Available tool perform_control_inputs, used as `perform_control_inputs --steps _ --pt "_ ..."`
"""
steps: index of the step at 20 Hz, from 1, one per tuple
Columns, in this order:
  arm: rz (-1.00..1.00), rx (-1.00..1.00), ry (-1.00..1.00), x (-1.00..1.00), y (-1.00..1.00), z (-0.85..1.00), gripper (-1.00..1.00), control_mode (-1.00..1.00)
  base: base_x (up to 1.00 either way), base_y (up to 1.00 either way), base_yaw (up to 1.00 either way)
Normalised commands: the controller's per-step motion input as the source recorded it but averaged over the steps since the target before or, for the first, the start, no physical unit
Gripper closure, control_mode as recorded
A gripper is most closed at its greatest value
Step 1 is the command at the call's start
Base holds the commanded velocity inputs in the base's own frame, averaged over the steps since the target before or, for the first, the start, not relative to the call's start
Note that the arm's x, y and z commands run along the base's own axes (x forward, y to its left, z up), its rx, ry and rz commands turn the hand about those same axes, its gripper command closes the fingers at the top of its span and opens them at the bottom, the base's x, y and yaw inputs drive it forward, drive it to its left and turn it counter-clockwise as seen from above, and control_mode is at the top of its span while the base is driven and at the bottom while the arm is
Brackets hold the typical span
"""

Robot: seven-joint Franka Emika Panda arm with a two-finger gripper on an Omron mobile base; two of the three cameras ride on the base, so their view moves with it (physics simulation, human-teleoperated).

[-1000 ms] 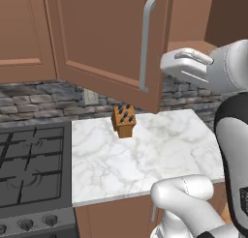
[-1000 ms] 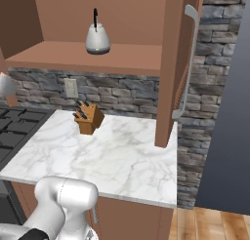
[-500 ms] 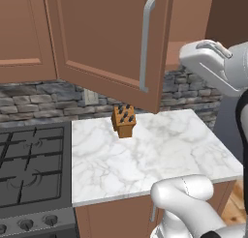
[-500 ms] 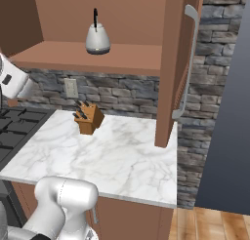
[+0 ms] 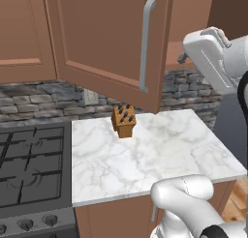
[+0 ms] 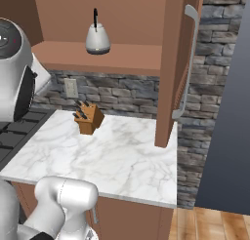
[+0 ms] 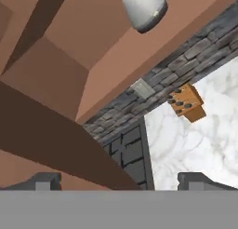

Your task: Open the cabinet, pick the kettle from the cabinet, and place it in the sink.

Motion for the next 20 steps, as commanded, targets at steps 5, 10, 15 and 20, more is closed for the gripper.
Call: perform_control_inputs --steps 5,10,15,20 --pt "0.07 0.23 0.00 0.42 -0.01 -0.09 -1.00 -1.00 0.00 0.00 0.00" --pt "0.07 0.21 0.00 0.38 0.07 -0.15 -1.00 -1.00 0.00 0.00 0.00" --pt "0.05 0.13 0.00 0.37 0.16 -0.15 -1.00 -1.00 0.00 0.00 0.00" --pt "0.07 0.09 0.06 0.37 0.20 -0.06 -1.00 -1.00 0.00 0.00 0.00"
